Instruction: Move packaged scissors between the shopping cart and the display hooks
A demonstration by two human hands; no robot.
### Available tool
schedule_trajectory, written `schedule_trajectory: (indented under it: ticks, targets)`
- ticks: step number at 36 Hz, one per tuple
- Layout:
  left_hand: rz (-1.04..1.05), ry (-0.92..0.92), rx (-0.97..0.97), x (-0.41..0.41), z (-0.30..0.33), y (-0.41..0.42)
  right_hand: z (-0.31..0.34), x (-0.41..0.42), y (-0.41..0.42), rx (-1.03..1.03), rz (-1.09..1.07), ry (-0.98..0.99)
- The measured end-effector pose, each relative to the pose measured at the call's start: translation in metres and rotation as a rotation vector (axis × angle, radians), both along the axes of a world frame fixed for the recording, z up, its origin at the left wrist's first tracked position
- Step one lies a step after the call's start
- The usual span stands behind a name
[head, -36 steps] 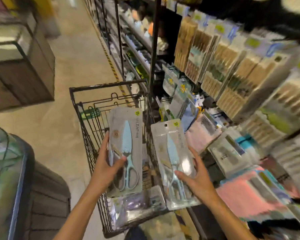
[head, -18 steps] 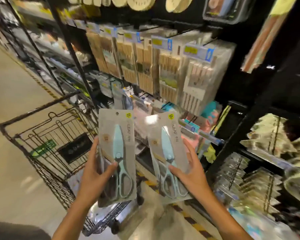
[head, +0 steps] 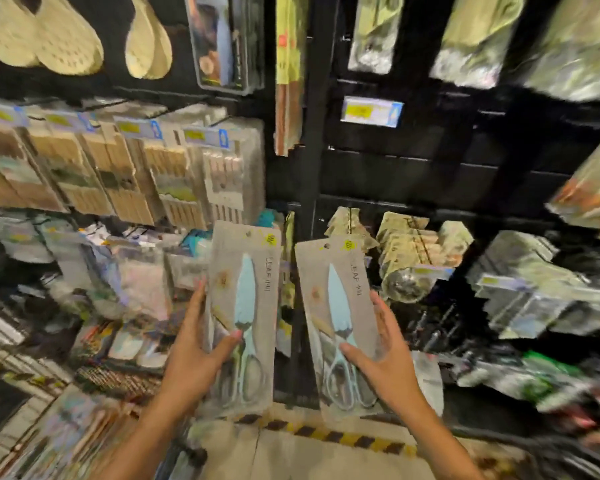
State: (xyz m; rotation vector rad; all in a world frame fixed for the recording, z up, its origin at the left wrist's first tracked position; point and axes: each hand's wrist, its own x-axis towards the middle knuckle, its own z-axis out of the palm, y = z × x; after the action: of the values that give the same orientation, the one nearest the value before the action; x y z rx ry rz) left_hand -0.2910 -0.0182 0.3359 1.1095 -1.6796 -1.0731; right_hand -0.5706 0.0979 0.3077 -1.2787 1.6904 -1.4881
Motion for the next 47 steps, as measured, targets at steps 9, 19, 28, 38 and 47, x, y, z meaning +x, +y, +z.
schedule_trajectory:
  ticks: [9,19,28,38,47]
  targets:
    - [-0.225,0.108,0.012,-0.099,0.022,0.024,0.031,-0.061,0.08,-0.008,-0.242,-0.012]
    - [-0.288,0.148,-0.035,-0.219,0.051,0.057,0.05,-0.163,0.109,-0.056,-0.306,-0.001]
    - [-0.273,0.113,-0.122,-0.315,0.078,0.077,0.064,-0.258,0.122,-0.125,-0.314,0.013]
    - [-0.297,0.142,-0.128,-0.38,0.102,0.06,0.09,-0.325,0.111,-0.176,-0.319,0.015]
    - [-0.375,0.184,-0.174,-0.403,0.12,0.016,0.097,-0.343,0.071,-0.207,-0.358,0.028]
